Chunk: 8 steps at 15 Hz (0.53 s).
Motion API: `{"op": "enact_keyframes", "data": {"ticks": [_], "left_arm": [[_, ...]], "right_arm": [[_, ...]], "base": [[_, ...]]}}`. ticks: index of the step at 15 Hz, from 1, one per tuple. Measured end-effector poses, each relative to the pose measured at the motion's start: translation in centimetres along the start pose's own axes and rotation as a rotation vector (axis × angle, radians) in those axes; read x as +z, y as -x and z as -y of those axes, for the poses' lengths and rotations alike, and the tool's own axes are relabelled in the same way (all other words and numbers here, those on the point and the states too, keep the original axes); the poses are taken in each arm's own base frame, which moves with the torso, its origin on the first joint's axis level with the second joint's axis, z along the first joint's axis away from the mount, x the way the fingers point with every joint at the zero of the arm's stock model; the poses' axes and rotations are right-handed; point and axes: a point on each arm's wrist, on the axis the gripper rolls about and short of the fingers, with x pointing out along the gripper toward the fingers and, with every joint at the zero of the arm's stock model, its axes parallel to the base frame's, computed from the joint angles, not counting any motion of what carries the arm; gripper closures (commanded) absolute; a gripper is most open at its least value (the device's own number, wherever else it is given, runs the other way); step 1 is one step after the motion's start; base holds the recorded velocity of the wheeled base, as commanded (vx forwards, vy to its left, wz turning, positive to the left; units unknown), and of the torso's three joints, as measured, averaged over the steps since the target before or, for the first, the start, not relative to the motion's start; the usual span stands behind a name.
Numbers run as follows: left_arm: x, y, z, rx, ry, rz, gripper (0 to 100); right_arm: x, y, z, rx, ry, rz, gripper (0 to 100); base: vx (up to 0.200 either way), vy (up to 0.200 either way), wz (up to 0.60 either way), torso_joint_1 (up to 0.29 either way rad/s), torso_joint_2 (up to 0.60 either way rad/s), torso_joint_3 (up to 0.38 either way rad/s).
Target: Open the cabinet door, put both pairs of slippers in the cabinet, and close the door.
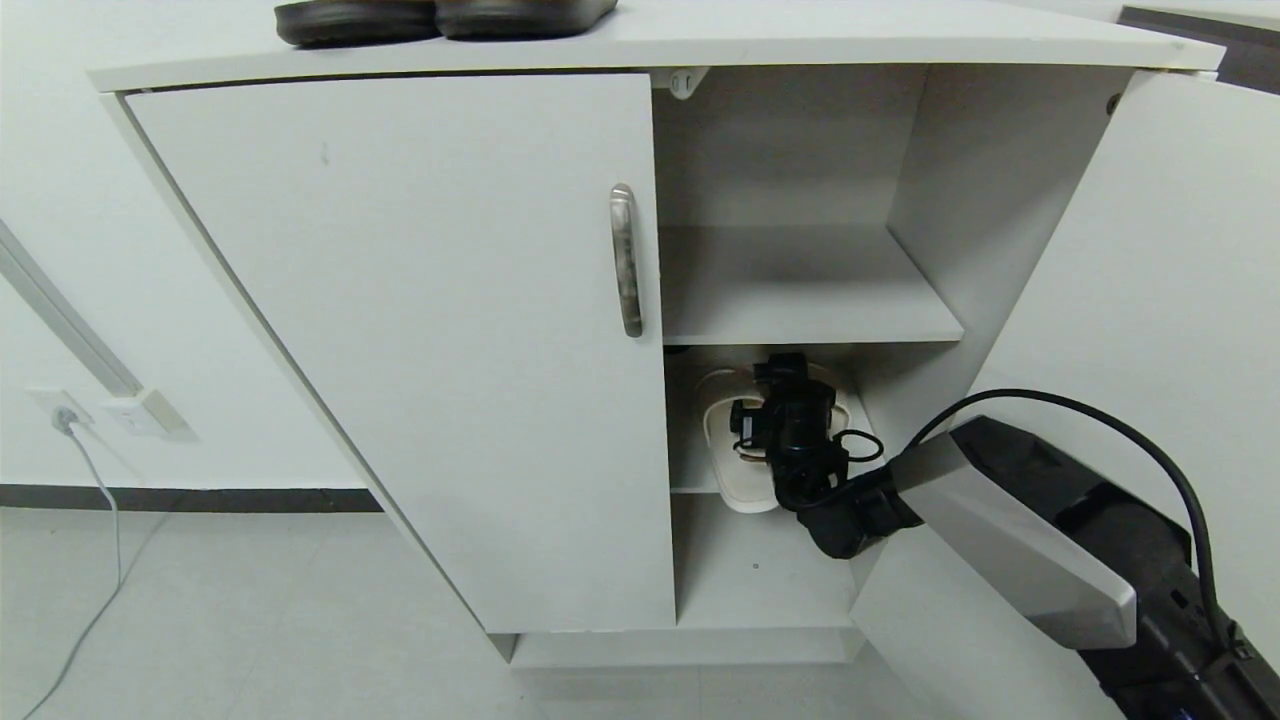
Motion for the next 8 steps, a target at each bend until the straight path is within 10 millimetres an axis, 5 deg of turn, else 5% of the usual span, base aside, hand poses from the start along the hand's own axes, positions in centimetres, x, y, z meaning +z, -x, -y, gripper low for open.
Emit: {"op": "enact_keyframes", "data": {"ticks": [8], "left_arm": [[0.0,0.0,0.0,0.0,0.0,0.001,100]], "right_arm": [[1.1,6.8,1.3,0.005,0.013,-0.016,0]], "base": [[0.0,0.0,0.0,0.0,0.0,0.0]]}}
